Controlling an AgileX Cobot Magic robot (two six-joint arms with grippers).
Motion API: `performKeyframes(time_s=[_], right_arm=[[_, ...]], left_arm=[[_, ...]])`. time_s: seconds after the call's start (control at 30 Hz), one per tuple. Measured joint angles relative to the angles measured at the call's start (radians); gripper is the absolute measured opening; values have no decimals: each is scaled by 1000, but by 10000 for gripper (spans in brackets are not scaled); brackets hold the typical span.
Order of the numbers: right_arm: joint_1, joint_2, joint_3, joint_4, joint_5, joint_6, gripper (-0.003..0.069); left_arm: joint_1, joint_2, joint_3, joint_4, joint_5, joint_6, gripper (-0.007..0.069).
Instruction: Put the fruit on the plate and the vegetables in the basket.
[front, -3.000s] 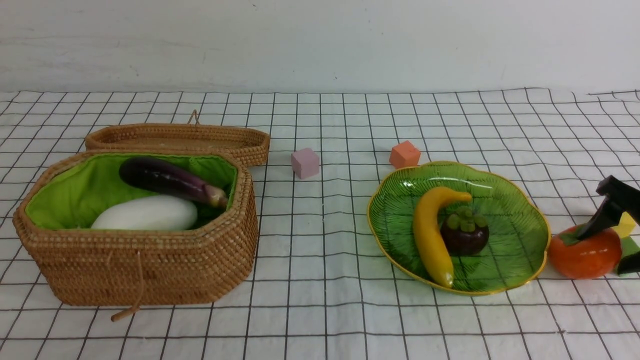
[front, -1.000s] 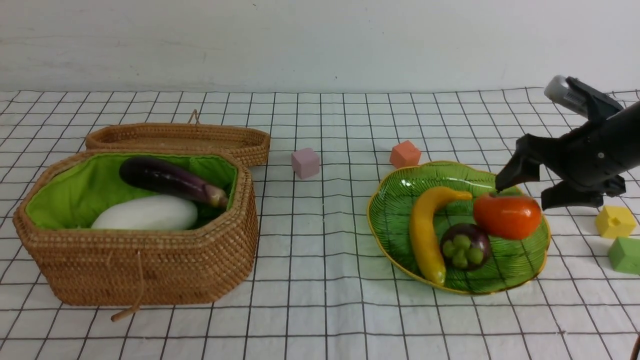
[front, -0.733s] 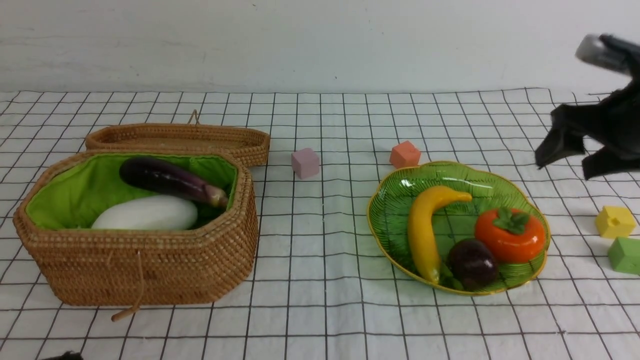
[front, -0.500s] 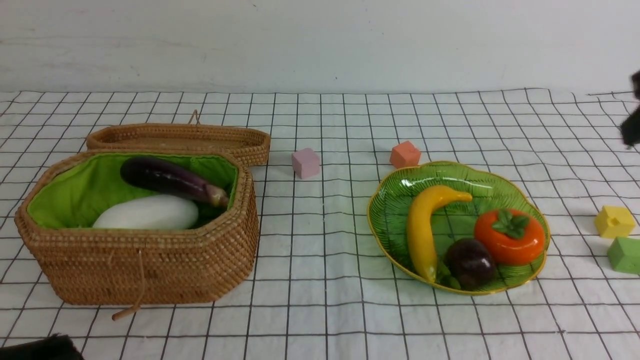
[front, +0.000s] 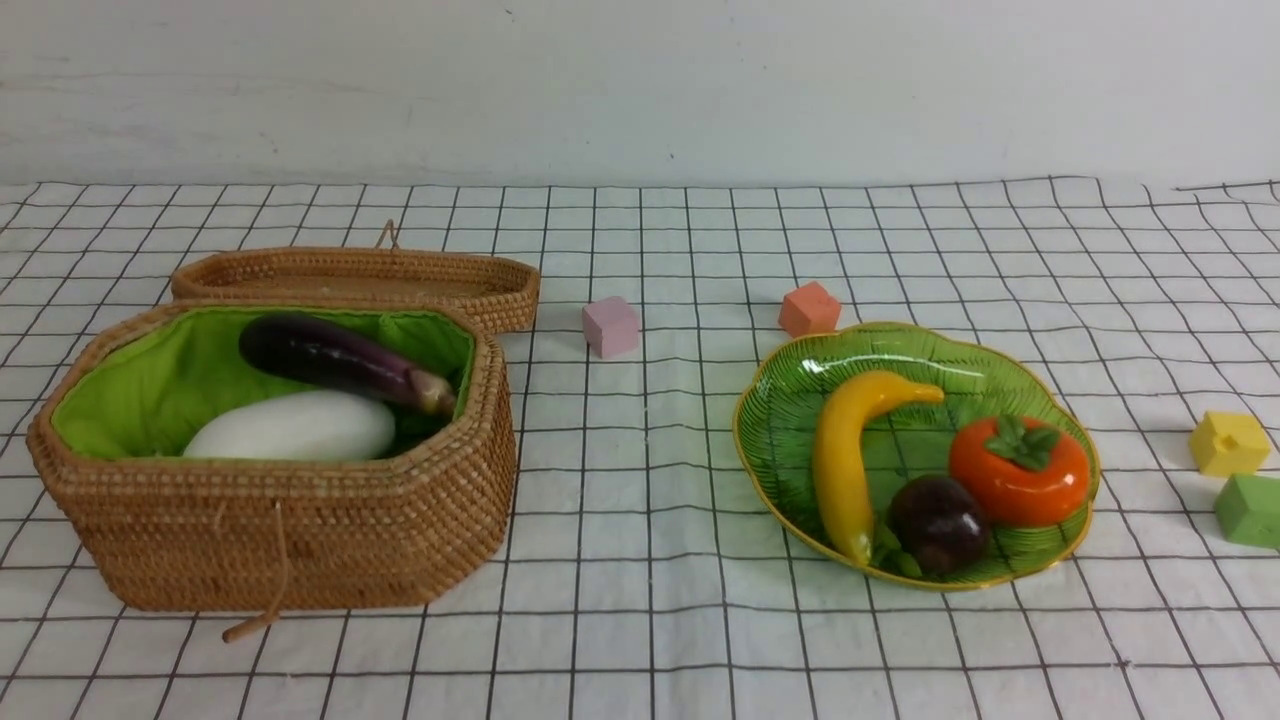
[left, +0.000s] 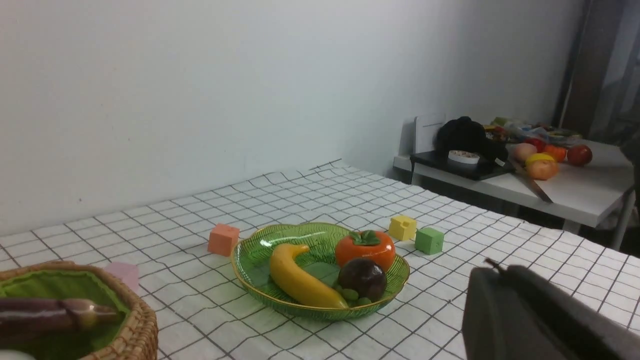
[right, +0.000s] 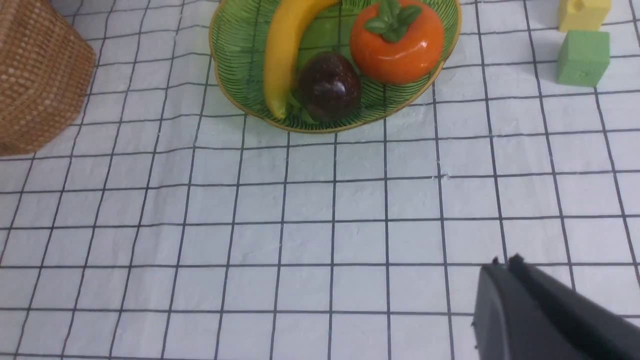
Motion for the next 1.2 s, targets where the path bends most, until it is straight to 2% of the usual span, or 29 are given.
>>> performKeyframes(time_s=[0.2,0.57,0.7,0.83,0.93,1.03,1.2], right_arm=[[18,-94,108,8,-144,6,7],[41,-95,195,4,-137,6,17],[41,-97,200,-55,-151,6,15],[41,-147,279,-82,-311,-13,-6],[45,-269,483,-99,-570,-55,-8],[46,-364,658,-101,-715,-30,-8],[47,-429,831,-106,-791,2,-8]], left_arm=[[0,0,42,0,3,0,-13],[0,0,72,0,8,0,-13],[0,0,72,0,8,0,-13],[0,0,72,0,8,0,-13],[0,0,72,0,8,0,-13],[0,0,72,0,8,0,-13],[0,0,72,0,8,0,-13]])
